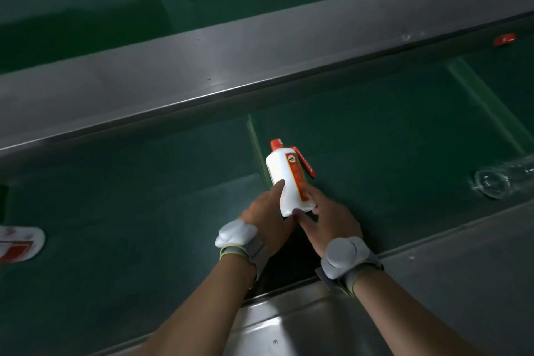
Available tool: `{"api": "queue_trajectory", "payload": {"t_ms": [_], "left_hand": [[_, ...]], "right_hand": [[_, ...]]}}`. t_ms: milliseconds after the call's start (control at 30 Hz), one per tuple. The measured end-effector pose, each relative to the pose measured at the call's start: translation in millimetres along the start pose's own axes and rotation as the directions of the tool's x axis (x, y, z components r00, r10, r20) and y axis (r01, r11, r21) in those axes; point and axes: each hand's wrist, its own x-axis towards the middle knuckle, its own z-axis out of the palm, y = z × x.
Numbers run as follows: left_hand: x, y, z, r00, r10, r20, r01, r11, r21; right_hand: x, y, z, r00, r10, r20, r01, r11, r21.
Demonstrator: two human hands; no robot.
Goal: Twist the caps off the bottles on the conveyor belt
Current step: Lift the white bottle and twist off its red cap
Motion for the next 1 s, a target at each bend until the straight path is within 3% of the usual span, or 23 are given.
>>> {"api": "queue_trajectory", "payload": {"t_ms": [67,133,267,400,500,567,667,767,900,1000], "left_hand": [[12.5,5.1,7.0,0.999,-0.038,0.031,0.038,0.999,-0.002],[28.4,15.5,19.4,0.993,-0.116,0.03,0.116,0.993,0.014],[49.0,35.6,26.4,0.957,-0.281,-0.074,0.283,0.959,0.029],[59.5,57.4,29.2,0.889,-0.43,-0.159,0.437,0.9,0.004],[57.8,70.6,37.7,0.913,-0.344,-0.218,0.349,0.937,-0.016],[63.4,74.8,41.2,0.905,-0.351,-0.242,0.323,0.935,-0.148],[76.3,76.1,49.9,0.892,-0.433,-0.131,0.402,0.891,-0.21],[87.8,82.9,59.2,0.911,-0.412,0.011,0.405,0.889,-0.214],[89.6,90.7,59.6,0.915,-0.397,0.078,0.396,0.842,-0.366],[86.0,98.5,55.0,0.914,-0.391,0.108,0.402,0.839,-0.366]], "right_hand": [[17.1,8.6,2.3,0.999,-0.05,0.008,0.05,0.999,-0.002],[42.3,21.7,6.4,0.99,-0.09,0.104,0.096,0.994,-0.048],[71.1,35.9,7.8,0.949,-0.154,0.275,0.169,0.985,-0.033],[84.7,49.5,-11.0,0.932,-0.186,0.31,0.198,0.98,-0.01],[93.6,61.2,-34.5,0.955,-0.095,0.282,0.102,0.995,-0.011],[100.7,65.6,-44.2,0.971,-0.043,0.237,0.03,0.998,0.059],[108.0,66.7,-44.5,0.974,0.018,0.226,-0.039,0.995,0.088],[123.0,75.0,-39.2,0.967,0.116,0.227,-0.138,0.987,0.086],[137.3,76.2,-28.1,0.96,0.149,0.235,-0.175,0.98,0.09],[148.5,70.9,-28.4,0.926,0.242,0.29,-0.305,0.932,0.197]]}}
